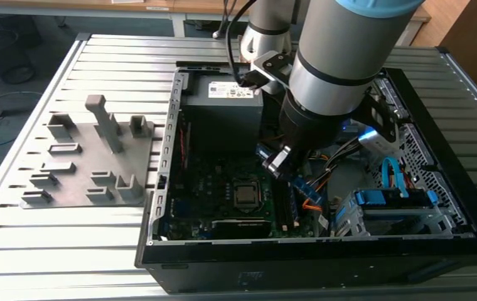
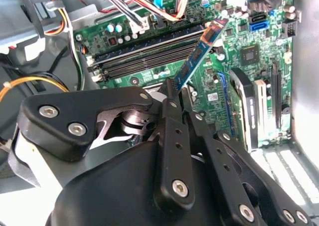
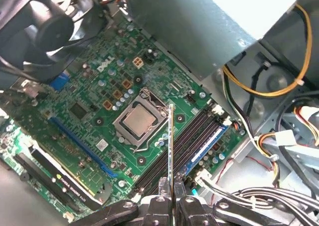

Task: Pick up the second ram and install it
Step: 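Insert the second ram into the second slot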

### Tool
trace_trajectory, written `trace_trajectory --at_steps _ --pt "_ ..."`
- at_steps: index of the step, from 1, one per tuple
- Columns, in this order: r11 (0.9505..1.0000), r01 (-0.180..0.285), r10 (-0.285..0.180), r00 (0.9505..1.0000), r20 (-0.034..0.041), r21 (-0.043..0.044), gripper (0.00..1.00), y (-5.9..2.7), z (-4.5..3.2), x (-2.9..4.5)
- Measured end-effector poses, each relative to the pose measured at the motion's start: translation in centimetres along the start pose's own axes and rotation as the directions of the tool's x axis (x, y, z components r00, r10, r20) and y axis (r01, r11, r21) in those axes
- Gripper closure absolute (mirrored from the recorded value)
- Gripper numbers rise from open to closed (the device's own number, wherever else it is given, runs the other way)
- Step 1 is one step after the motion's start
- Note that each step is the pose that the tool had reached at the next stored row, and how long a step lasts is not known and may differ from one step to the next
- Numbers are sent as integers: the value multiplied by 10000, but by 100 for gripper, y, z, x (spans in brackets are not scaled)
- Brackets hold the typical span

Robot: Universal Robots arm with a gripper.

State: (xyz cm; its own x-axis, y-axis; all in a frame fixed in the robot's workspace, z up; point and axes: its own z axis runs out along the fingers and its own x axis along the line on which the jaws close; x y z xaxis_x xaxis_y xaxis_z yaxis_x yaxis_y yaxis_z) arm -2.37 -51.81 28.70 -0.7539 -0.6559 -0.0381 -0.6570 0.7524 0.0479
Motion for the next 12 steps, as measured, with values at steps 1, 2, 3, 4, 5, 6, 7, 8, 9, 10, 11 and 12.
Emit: trace_trajectory --at_steps 1,2,3,4,5,6,7,8,9,10,11,12 --pt "10000 -88 88 10000 4 4 86 0 0 0" --pt "9998 -181 181 9998 8 7 86 0 0 0" --pt "9997 -260 260 9997 12 11 86 0 1 0" --pt "9994 -339 339 9994 15 15 86 0 1 0" --pt "9992 -411 411 9992 18 18 86 0 1 0" --pt "9989 -478 478 9989 21 20 86 0 1 0" --pt "9985 -542 542 9985 24 23 86 0 1 0" --pt "9982 -600 600 9982 27 26 86 0 1 0" --pt "9978 -658 658 9978 30 28 86 0 1 0" --pt "9975 -711 711 9975 32 30 86 0 1 0" --pt "9971 -763 763 9971 35 31 86 0 1 0" --pt "9967 -815 815 9967 37 33 86 0 1 0"
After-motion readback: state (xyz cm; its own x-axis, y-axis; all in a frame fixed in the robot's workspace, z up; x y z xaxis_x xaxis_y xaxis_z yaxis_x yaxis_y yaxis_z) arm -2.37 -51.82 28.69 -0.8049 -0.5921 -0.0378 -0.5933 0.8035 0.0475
